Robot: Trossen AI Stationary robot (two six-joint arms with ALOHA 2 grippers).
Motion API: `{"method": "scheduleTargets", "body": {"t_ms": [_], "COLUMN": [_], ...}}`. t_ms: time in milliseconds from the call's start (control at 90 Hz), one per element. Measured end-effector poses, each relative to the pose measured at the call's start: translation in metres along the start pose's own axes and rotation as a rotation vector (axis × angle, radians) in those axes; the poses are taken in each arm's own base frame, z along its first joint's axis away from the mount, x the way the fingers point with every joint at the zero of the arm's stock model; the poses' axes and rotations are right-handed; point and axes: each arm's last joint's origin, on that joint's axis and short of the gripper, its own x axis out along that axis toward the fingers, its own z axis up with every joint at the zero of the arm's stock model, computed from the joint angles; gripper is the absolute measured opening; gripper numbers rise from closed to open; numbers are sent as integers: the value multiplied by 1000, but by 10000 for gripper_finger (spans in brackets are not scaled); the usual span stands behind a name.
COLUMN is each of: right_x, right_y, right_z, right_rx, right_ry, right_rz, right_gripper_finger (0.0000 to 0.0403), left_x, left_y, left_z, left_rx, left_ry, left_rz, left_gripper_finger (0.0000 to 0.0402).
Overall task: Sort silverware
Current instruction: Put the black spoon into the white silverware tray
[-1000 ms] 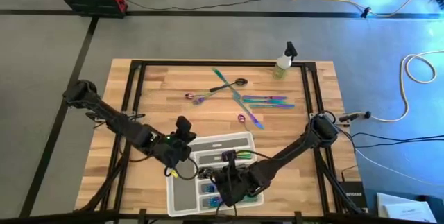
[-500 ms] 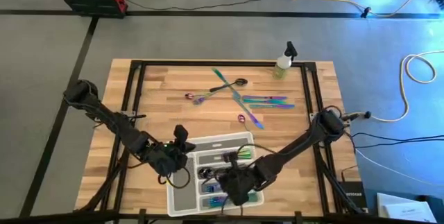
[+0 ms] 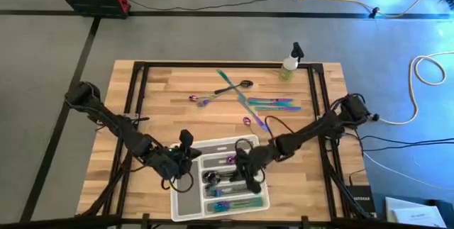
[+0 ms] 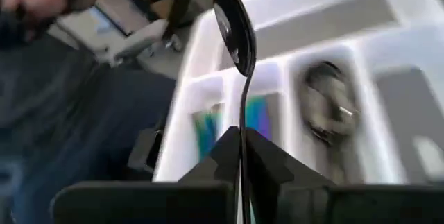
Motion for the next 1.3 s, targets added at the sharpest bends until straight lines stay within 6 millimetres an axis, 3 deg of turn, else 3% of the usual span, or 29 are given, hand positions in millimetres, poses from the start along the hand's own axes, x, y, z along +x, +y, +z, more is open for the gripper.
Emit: {"method": "scheduleTargets", "body": {"t_ms": [111, 356, 744, 1300], "right_x": [-2, -2, 18, 29], "right_y": [-13, -12, -28, -28], "right_z": [-1, -3, -25, -28], "right_rx": [77, 104, 156, 147], "right_ry": [6, 22, 62, 63], "right_rz": [-63, -68, -153, -143], "right_gripper_finger": [0, 0, 0, 0], "left_x": [1, 4, 0, 1], "left_y": [1, 4, 0, 1], "left_z": [0, -1, 2, 2], "left_rx": [-3, -15, -11, -8], "left_ry": [2, 3, -26, -22], "left_rz": [-4, -31, -39, -36], "left_gripper_finger": [7, 7, 7, 7]}}
